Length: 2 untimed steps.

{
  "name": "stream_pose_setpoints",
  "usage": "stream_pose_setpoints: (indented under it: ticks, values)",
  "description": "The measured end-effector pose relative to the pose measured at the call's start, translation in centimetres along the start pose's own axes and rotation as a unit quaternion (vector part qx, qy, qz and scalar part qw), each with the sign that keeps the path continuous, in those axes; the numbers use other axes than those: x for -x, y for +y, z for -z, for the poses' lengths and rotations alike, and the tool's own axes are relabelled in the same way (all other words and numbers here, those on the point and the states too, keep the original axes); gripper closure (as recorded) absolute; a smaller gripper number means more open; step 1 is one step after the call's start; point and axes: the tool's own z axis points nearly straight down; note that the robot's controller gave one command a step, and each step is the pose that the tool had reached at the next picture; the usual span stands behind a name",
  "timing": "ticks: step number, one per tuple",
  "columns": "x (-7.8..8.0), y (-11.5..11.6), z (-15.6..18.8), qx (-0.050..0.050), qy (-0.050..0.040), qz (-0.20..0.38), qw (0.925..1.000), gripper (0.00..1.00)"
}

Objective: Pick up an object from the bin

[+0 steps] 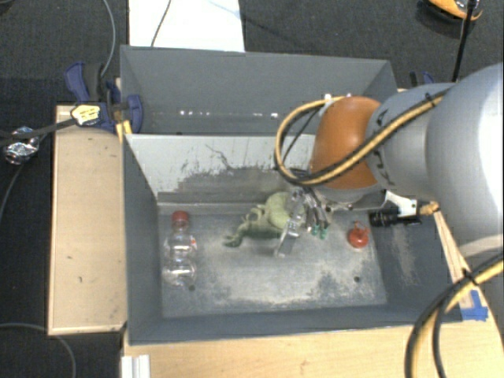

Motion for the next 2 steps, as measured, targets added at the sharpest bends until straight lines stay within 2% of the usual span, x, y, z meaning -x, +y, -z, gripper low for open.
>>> stream_pose_setpoints:
  ticks: [1,2]
  values:
    - [-0.8,2.4,-0.3,0.001,-0.0024,0.005,1.0000,0.00]
    - [-0.9,4.2,-0.2,0.001,-0.0015,-0.028,0.9996,1.00]
